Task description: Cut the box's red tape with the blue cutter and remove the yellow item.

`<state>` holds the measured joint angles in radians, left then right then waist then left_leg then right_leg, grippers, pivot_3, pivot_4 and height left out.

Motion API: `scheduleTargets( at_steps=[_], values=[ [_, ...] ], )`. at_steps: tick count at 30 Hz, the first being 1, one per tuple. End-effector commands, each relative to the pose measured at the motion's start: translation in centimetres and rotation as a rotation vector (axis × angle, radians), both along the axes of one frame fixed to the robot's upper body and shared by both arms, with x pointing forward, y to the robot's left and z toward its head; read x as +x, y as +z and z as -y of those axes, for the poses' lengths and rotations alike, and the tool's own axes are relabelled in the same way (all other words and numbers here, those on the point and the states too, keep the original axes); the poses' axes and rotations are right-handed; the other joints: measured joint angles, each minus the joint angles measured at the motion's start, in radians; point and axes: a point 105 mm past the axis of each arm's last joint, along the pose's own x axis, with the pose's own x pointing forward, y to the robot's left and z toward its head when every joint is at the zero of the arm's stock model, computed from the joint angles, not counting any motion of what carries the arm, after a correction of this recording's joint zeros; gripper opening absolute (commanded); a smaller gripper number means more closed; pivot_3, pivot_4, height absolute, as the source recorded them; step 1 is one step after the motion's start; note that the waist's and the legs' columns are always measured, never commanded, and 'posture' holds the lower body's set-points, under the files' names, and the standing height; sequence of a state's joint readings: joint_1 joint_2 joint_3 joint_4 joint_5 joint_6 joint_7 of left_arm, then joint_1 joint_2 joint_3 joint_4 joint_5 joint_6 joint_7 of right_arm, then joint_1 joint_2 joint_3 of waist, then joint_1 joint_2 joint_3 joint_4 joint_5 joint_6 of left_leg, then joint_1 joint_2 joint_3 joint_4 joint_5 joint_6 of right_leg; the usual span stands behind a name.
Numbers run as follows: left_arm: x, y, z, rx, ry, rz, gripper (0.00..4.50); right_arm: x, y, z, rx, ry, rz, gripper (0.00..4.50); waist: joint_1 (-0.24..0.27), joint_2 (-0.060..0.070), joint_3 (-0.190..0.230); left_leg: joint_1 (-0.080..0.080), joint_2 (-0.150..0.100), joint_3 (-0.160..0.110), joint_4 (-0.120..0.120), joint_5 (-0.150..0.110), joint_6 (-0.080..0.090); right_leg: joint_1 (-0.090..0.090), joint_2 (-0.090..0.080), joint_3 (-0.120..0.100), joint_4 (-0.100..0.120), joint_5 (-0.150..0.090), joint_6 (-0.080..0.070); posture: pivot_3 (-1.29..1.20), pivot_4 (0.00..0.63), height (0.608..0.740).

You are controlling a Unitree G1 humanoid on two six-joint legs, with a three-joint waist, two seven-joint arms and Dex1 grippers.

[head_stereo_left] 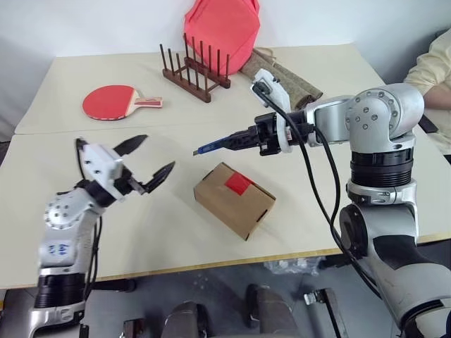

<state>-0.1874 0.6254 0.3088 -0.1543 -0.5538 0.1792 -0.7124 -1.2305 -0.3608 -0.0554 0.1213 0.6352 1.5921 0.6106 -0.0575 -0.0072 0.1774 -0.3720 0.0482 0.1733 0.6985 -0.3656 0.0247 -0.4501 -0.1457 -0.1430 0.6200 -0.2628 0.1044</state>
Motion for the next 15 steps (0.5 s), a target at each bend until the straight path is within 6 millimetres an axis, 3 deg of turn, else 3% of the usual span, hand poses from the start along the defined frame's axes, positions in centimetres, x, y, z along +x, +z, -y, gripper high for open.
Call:
scheduleTargets(
  at_steps=[1,4,7,11,15],
  values=[
    [-2.6,-0.3,0.7,-0.062,-0.118,-0.12,4.5,-0.1,2.2,0.9,0.045,-0.024,0.087,0.17,0.001,0.0,0.0,0.0,0.0,0.0,0.0,0.0,0.0,0.0,0.0,0.0,0.0,0.0,0.0,0.0,0.15,0.74],
    [-3.9,-1.3,2.8,-0.052,-0.192,-0.197,4.5,0.2,2.6,1.8,0.065,-0.061,0.102,0.17,0.007,0.0,0.0,0.0,0.0,0.0,0.0,0.0,0.0,0.0,-0.001,0.001,0.0,0.0,0.0,0.0,0.15,0.74],
    [-4.2,-1.1,5.3,-0.095,-0.259,-0.229,4.5,0.2,2.9,2.7,0.081,-0.09,0.118,0.17,0.025,0.0,0.0,0.0,-0.001,0.0,0.0,0.0,0.0,0.001,0.0,0.002,-0.002,0.0,0.0,0.0,0.15,0.74],
    [-4.5,-0.3,9.8,-0.132,-0.411,-0.203,3.64,-0.4,3.2,3.9,0.101,-0.124,0.15,0.17,0.032,0.0,0.0,0.0,-0.002,0.001,0.001,0.0,0.001,0.002,0.0,0.003,-0.003,0.0,0.0,0.0,0.15,0.74],
    [-3.3,0.0,11.9,-0.102,-0.41,-0.174,2.45,-0.8,3.0,4.9,0.093,-0.161,0.192,0.17,0.028,0.0,0.0,0.0,-0.004,0.001,0.0,0.0,0.001,0.002,0.001,0.003,-0.004,0.0,0.0,0.0,0.15,0.74]
  ],
)
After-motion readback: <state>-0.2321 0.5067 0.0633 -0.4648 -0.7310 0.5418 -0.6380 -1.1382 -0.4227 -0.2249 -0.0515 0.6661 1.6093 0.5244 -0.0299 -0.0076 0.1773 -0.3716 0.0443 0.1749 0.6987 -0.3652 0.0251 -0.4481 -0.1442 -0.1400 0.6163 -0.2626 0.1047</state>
